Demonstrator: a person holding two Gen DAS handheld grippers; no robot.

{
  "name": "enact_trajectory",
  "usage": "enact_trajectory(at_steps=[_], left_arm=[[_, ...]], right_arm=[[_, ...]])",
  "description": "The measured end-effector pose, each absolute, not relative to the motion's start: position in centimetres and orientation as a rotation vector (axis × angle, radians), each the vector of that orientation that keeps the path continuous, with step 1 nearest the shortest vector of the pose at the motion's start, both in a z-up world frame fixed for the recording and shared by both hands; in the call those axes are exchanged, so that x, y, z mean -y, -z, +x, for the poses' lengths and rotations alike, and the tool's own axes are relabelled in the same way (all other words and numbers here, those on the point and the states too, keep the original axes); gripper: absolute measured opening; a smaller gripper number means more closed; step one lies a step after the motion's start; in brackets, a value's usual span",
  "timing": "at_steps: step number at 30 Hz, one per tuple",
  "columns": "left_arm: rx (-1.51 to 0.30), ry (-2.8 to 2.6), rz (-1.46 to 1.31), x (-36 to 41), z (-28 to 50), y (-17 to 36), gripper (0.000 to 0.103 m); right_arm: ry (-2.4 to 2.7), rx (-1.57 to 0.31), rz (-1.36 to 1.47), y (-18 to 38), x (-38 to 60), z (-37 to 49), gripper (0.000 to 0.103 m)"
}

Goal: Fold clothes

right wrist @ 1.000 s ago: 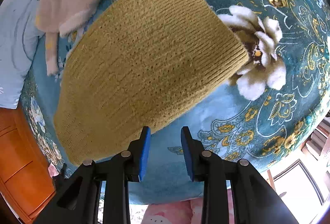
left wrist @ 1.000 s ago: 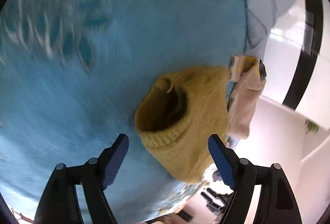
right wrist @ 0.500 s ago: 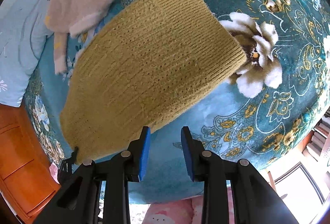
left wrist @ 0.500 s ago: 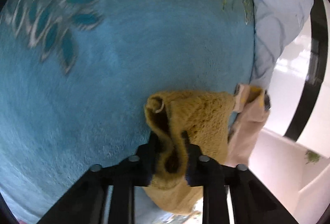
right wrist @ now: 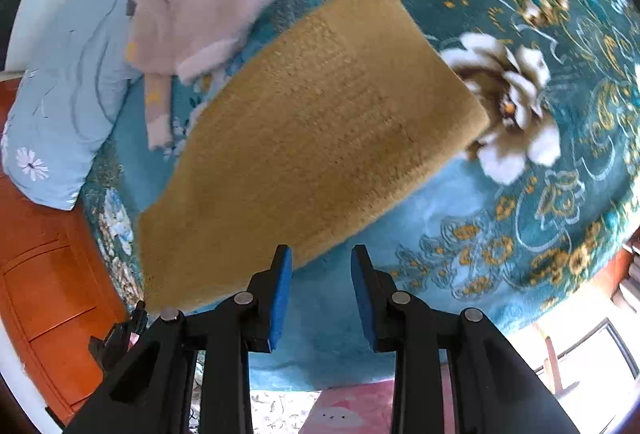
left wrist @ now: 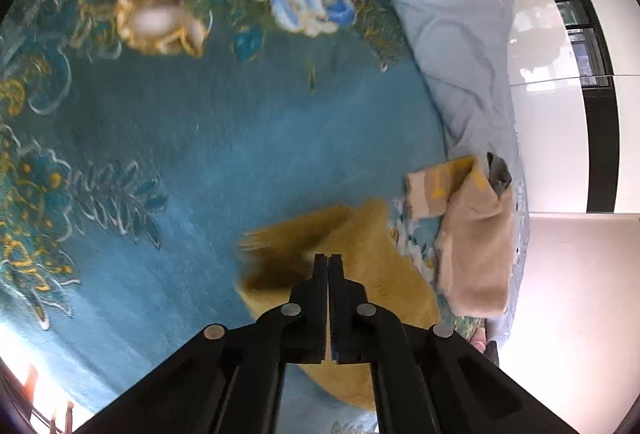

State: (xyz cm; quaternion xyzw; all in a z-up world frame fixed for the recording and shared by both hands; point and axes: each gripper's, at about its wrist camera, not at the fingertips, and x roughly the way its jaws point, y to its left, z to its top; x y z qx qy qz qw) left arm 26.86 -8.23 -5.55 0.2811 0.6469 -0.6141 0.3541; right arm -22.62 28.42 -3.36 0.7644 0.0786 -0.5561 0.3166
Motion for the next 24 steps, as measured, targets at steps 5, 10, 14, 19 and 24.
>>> enact_trajectory(at_steps=[5, 10, 14, 19, 24], left_arm=[[-1.653, 1.512, 0.697, 6.1, 26.9, 4.6, 0.001], [-1.747, 1.39, 0.573, 4.1, 29.6, 7.5, 0.016], [-1.808, 1.34, 0.551, 3.1, 30.6, 11.3, 0.06], [-1.886, 1.301, 0.536, 2.3, 30.5, 16.1, 0.065], [-1.936, 1.283, 0.439, 2.2, 30.3, 18.8, 0.065]], right_arm=[[1.373, -0.196, 1.984, 3.5, -27.1, -25.4, 0.031], [1.366, -0.194, 1.928, 2.1, -27.6, -29.3, 0.031], [1.381, -0.258, 1.918, 2.2, -29.0, -30.7, 0.031], [1.444, -0.358, 1.941, 2.9, -30.8, -31.9, 0.032], [1.477, -0.418, 1.936, 2.9, -30.8, -32.0, 0.032]])
